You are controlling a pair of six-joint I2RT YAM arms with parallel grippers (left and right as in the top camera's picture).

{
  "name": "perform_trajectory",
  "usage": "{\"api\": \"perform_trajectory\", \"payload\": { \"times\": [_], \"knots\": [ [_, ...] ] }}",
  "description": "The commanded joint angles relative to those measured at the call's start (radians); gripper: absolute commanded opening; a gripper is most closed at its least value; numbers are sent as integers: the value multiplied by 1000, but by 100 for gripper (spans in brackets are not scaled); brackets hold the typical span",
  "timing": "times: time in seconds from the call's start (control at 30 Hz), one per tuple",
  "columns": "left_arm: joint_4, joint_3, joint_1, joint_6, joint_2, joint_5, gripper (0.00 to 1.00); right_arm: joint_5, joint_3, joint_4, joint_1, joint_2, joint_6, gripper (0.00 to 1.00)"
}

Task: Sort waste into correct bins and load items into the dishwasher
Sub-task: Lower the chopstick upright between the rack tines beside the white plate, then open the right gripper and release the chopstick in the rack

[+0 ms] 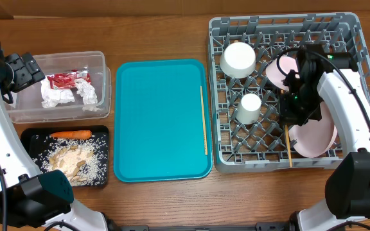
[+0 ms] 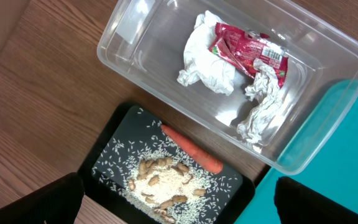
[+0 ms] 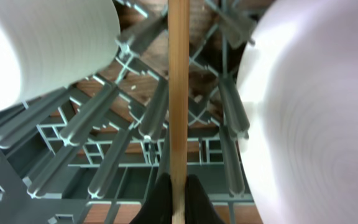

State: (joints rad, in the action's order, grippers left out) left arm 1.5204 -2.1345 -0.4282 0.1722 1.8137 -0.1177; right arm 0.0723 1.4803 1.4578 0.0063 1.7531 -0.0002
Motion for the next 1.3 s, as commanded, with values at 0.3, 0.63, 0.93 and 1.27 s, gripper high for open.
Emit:
{"api": "perform_trajectory", "payload": {
  "times": [0.3,0.63,0.93,1.27],
  "knots": [
    [0,-21,-1,-15,-16,-13,100,17,9,-40,-6,-23,-55,4],
    [0,-21,-1,-15,-16,-13,100,16,-10,-122,-6,-22,-61,5],
    [0,-21,-1,-15,-16,-13,100,16,-68,-175,-6,-21,-87,6],
    [0,-21,-1,-15,-16,-13,100,-1,-68,-203,-6,-21,-87,11]
  ]
}}
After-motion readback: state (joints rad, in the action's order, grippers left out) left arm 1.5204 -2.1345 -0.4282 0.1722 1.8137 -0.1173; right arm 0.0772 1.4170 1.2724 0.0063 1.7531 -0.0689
